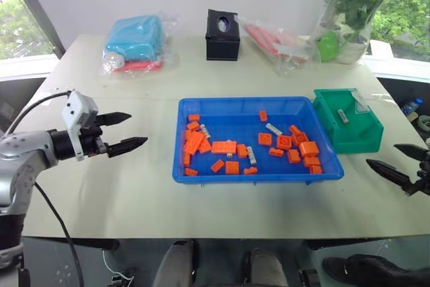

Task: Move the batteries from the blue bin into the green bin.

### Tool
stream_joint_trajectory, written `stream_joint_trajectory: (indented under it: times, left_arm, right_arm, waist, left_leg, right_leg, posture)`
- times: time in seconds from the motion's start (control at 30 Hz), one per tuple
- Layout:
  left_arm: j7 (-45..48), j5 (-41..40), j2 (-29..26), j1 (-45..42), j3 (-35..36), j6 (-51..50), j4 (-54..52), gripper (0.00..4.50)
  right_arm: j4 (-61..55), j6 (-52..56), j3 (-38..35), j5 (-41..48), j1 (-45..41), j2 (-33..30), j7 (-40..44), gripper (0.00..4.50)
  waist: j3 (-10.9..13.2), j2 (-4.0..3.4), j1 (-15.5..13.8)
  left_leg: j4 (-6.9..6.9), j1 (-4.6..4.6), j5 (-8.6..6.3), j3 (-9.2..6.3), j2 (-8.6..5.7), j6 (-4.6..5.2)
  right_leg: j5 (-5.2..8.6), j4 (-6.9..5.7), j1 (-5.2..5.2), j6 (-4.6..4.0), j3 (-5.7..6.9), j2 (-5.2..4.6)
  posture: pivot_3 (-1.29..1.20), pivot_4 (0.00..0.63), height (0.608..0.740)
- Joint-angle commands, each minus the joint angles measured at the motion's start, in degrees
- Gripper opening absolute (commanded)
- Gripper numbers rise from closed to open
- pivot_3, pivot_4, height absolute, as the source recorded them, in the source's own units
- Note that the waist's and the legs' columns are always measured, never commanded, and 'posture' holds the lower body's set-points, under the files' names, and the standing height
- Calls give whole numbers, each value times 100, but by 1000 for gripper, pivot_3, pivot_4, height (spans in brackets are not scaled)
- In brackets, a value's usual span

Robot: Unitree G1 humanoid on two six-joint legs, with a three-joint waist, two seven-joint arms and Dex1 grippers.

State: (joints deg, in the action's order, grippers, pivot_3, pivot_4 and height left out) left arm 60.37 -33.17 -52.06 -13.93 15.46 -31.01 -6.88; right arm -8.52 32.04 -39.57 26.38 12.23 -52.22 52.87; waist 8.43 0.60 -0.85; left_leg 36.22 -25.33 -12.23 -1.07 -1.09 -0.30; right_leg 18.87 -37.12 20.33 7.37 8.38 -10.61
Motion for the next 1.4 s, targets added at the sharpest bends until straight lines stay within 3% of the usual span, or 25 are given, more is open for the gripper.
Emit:
stream_joint_trajectory:
  times: [0.03,0.6,0.77,1.03,1.4]
  left_arm:
    - [-9,94,-111,-61,141,159,-26,4485]
    - [-35,3,-93,41,163,36,-122,4485]
    - [53,-152,-90,-10,153,-12,-323,4485]
    - [130,-411,-144,19,179,-204,-750,4485]
    - [7,-749,-129,51,225,-523,-1427,4485]
  right_arm:
    - [-114,-50,-54,98,-149,-17,-44,4500]
    - [203,-170,183,-59,-483,-166,3,4500]
    - [612,-397,593,-167,-1001,-577,345,4500]
    - [1123,-431,1916,-111,-2932,-1103,1023,4500]
    - [781,-408,3954,-295,-4657,-256,1696,4500]
  waist:
    - [1,0,1]
    - [1,1,2]
    - [8,-10,11]
    - [10,-12,26]
    - [6,-4,23]
  left_leg:
    - [-1,0,0,0,1,0]
    - [1,0,1,1,2,1]
    - [3,1,1,4,2,0]
    - [1,2,0,5,6,0]
    - [3,-3,2,8,4,1]
  right_leg:
    - [2,0,0,2,0,0]
    - [-19,0,5,-1,-3,4]
    - [-20,-1,5,-3,-4,3]
    - [-26,-6,14,-6,-6,4]
    - [-31,-7,22,7,-8,6]
  posture:
    - [0,150,644]
    - [0,150,644]
    - [0,150,644]
    - [0,150,644]
    - [0,150,644]
